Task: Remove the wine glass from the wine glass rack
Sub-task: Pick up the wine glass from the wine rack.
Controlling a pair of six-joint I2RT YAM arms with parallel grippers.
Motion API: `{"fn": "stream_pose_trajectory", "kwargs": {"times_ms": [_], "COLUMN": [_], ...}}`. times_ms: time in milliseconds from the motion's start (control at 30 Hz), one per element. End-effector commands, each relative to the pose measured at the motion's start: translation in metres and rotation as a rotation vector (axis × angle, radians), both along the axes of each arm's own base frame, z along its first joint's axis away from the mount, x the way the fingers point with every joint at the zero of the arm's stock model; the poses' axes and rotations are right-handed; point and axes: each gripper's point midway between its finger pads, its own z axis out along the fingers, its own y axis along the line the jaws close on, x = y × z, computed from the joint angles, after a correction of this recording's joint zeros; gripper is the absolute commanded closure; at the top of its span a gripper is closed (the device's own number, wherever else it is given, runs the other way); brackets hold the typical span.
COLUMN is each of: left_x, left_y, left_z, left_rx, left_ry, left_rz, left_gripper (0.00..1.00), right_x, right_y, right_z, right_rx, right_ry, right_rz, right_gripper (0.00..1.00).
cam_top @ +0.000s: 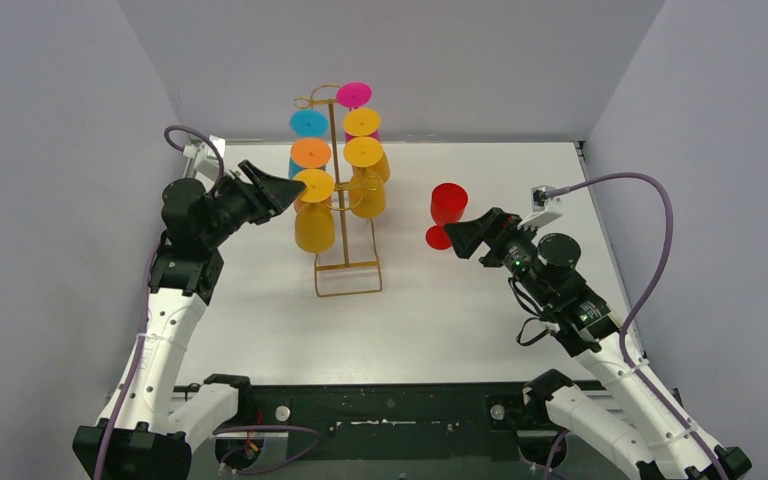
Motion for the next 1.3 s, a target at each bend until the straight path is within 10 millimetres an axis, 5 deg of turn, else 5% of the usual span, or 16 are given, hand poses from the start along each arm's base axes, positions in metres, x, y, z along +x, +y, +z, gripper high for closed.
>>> {"fn": "stream_pose_trajectory", "kwargs": {"times_ms": [0, 267, 833, 1267], "left_x": [-0.002, -0.003, -0.004, -0.008], "left_y": [-0.002, -0.005, -0.007, -0.005], "left_z": [0.026, 0.027, 0.035, 0.043], "left_rx": [-0.022, -0.027, -0.032, -0.010], "left_ry": [-0.090, -0.090, -0.089, -0.093], "left_rz": [-0.009, -0.032, -0.045, -0.040], "left_gripper": [0.48, 0.51, 0.84, 0.96], "right_x": [0.001, 0.003, 0.006, 0.007], "right_y": [-0.001, 0.000, -0.003, -0.006], "right_z": [0.026, 0.026, 0.024, 0.020], "right_rx": [0.051, 0.055, 0.077, 0.057], "right_ry": [-0.070, -0.071, -0.068, -0.046], "right_rz": [-0.010, -0.008, -0.037, -0.055], "right_gripper": [0.03, 0.02, 0.01, 0.00]}}
